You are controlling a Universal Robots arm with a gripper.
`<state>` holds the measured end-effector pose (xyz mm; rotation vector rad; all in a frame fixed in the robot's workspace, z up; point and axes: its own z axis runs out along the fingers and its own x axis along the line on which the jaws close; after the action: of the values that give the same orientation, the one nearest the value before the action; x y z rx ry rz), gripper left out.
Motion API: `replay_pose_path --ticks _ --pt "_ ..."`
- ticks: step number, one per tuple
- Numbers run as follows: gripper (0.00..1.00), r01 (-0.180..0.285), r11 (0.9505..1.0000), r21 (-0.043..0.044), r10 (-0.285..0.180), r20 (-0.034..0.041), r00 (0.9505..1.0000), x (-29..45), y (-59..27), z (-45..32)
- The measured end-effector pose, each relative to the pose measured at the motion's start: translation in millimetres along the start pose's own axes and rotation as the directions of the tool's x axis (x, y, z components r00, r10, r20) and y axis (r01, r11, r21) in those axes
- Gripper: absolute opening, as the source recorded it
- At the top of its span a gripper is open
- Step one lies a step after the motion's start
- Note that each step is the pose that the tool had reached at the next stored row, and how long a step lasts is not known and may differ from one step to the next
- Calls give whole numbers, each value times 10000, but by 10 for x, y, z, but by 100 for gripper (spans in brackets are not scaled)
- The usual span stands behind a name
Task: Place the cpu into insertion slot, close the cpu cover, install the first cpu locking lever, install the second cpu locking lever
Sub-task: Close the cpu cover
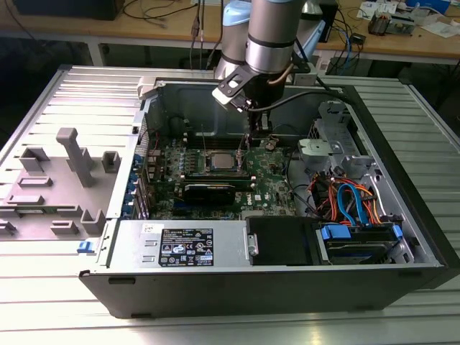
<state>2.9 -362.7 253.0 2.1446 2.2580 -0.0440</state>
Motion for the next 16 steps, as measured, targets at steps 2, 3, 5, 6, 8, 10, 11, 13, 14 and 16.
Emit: replay_pose_path --ticks 2,3,5,6,8,10,11,13,14,16 --pt "11 -1 10000 1 1 2 10000 1 -13 -1" --pt "11 -1 10000 1 1 3 10000 1 -20 -1" --pt "11 -1 10000 1 1 3 10000 2 -35 -1" --pt "11 -1 10000 1 1 3 10000 3 -46 -1" --pt "11 -1 10000 1 1 3 10000 4 -69 -1" --pt "11 -1 10000 1 1 3 10000 6 -96 -1" --pt "11 -1 10000 1 1 2 10000 7 -109 -1" --pt "11 -1 10000 1 1 3 10000 7 -122 -1" --pt "11 -1 10000 1 1 3 10000 7 -128 0" --pt "11 0 10000 1 0 3 10000 8 -139 1"
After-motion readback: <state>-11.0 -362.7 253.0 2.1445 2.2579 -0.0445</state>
